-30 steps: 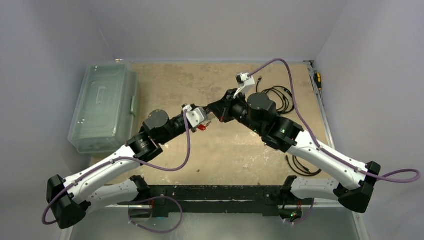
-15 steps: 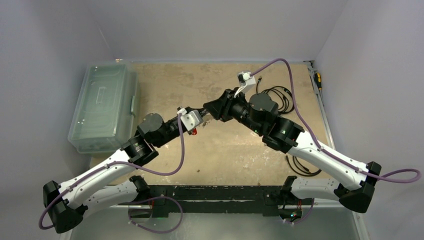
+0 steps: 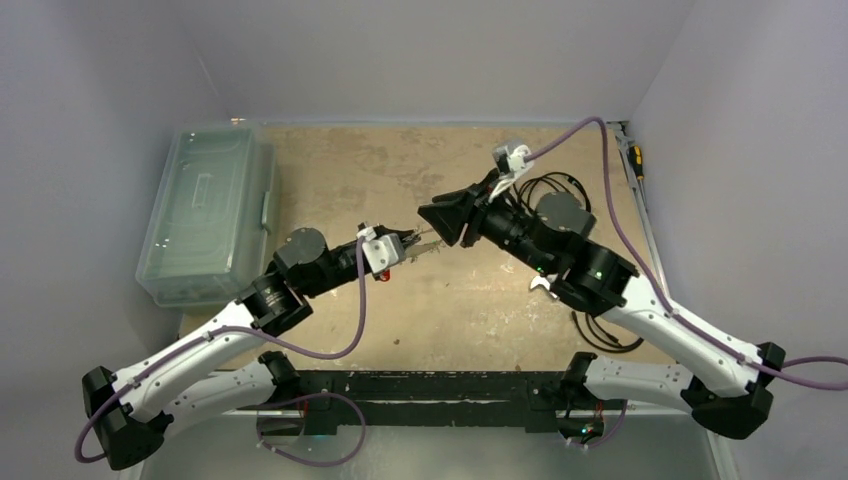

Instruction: Put the keys on the keyring

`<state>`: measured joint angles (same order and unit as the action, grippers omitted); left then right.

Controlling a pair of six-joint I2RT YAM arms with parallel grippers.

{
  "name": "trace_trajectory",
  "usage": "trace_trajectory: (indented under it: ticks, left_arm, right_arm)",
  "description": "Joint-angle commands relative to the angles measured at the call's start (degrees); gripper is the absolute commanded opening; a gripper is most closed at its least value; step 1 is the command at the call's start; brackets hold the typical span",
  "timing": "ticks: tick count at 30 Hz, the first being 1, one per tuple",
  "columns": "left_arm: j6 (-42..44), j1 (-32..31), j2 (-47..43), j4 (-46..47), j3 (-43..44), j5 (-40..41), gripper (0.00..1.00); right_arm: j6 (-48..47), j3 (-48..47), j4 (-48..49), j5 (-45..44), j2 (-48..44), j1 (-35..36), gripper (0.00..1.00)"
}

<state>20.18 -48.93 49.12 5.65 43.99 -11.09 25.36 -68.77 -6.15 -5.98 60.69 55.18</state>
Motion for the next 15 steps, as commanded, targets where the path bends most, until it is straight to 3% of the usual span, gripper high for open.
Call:
trace_trajectory:
  ticks: [1, 7, 15]
  left_arm:
    - [1.8, -0.3, -1.5, -3.1, 5.2, -9.4, 0.00]
    - [3.0, -0.2, -2.6, -15.3, 10.4, -18.2, 0.00]
    - [3.7, -0.3, -3.4, -26.1, 16.4, -28.8, 0.00]
  right_arm:
    - [-19.2, -0.1, 0.9, 4.9, -6.7, 0.0, 0.44]
    - [-32.6, 0.4, -6.4, 18.8, -10.5, 0.0, 0.43]
    - [-38.3, -10.0, -21.1, 37.6, -4.6, 0.0, 0.43]
